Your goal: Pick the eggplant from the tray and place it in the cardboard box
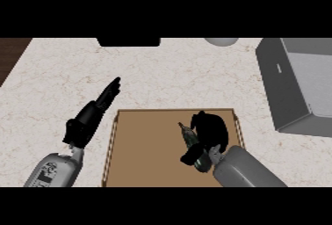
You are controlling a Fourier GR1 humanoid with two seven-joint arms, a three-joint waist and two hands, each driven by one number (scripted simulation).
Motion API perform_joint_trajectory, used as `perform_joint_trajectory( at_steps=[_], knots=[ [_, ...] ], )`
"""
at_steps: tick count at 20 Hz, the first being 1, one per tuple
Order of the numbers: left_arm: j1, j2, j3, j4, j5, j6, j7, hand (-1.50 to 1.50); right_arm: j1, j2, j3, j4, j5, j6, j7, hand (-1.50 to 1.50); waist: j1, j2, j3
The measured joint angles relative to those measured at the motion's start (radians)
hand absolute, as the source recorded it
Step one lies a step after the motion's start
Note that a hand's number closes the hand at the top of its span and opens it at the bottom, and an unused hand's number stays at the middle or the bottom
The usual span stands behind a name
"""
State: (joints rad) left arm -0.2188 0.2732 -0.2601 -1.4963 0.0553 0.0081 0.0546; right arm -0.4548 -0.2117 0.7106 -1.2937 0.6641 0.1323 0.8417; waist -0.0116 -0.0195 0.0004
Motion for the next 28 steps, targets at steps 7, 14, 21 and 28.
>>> perform_joint_trajectory(
  at_steps=[7, 14, 21, 28],
  knots=[
    [0.030, 0.010, 0.021, -0.018, 0.002, 0.012, -0.004, 0.00, 0.145, -0.422, -0.092, -0.155, 0.016, -0.178, -0.449, 1.50, -0.042, 0.004, 0.003],
    [0.043, 0.012, 0.025, -0.058, -0.001, 0.009, 0.020, 0.00, 0.367, -0.691, -0.302, -0.280, -0.083, -0.411, -0.761, 1.50, -0.037, 0.008, 0.001],
    [0.069, 0.012, 0.033, -0.070, -0.007, -0.003, 0.012, 0.00, 0.585, -0.862, -0.548, -0.525, -0.325, -0.428, -0.919, 1.50, -0.043, 0.007, -0.001],
    [0.054, -0.004, 0.037, -0.059, -0.024, -0.004, 0.014, 0.00, 0.736, -0.906, -0.865, -0.656, -0.572, -0.360, -0.941, 1.50, -0.041, 0.009, -0.001]
  ],
)
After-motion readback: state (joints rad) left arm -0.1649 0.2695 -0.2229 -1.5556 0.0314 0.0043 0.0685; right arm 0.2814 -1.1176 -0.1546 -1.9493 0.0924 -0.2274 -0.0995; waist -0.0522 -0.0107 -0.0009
